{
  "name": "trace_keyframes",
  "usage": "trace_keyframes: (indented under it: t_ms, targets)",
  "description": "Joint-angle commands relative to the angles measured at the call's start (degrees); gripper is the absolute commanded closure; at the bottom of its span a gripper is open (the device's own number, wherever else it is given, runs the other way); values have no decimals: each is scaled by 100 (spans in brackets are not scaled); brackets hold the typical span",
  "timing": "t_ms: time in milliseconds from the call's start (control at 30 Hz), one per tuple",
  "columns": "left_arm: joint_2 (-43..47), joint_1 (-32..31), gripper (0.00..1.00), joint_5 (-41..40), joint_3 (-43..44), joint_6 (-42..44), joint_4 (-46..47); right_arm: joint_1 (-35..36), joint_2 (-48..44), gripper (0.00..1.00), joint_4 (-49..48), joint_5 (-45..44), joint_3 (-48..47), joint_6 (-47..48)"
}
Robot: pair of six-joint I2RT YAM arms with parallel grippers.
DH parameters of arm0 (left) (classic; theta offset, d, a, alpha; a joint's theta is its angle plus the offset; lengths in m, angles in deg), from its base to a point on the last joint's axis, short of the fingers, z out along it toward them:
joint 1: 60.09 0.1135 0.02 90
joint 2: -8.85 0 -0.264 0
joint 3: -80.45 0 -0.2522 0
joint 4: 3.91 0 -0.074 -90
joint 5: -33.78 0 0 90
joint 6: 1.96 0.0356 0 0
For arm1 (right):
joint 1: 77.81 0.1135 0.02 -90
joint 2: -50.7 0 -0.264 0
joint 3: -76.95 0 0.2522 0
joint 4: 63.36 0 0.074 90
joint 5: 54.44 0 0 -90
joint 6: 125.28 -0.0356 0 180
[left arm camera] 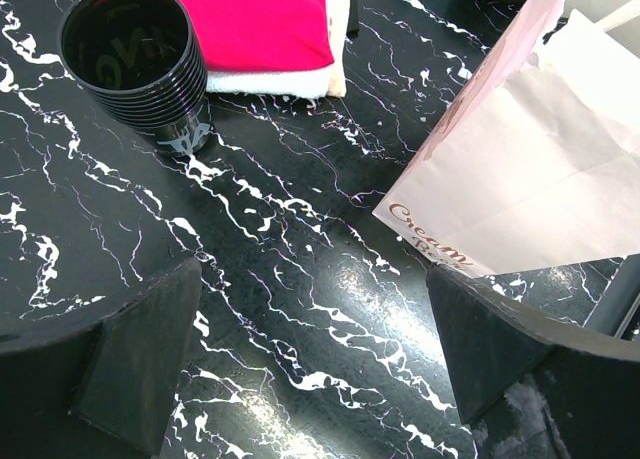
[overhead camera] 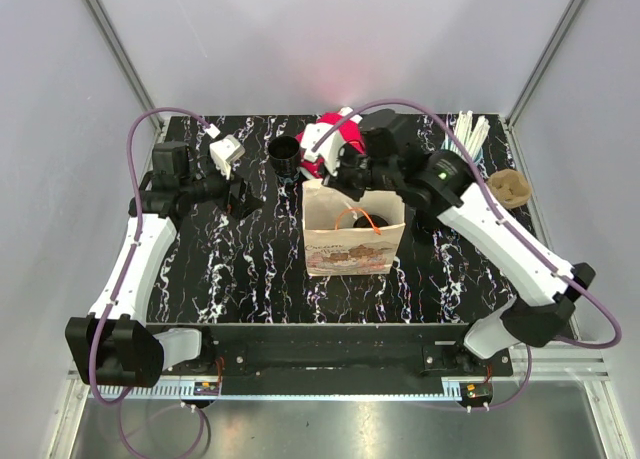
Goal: Pack the takeout coffee
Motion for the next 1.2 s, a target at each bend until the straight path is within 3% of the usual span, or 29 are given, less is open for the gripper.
trace_keyframes:
  t_ms: [0,500,667,800,1033,1167]
  targets:
    - [35,44,1,172,30,54,187,117,200,88,-509,-182,90,362]
    - [0,53,1,198,30,89,178,196,139,85,-729,187,898,1056]
    - [0,53,1,145,39,116,161,310,7,75,-843,38,1197,1162]
    - [-35,44,1,137,56,107,152,319,-124,54,-852,11,1172,1110]
    - [-44,53,1,136,74,107,126,328,-195,44,-615,-182,470,828]
    - [-62,53,1,145,74,107,134,328,-107,43,-894,-418,231,390]
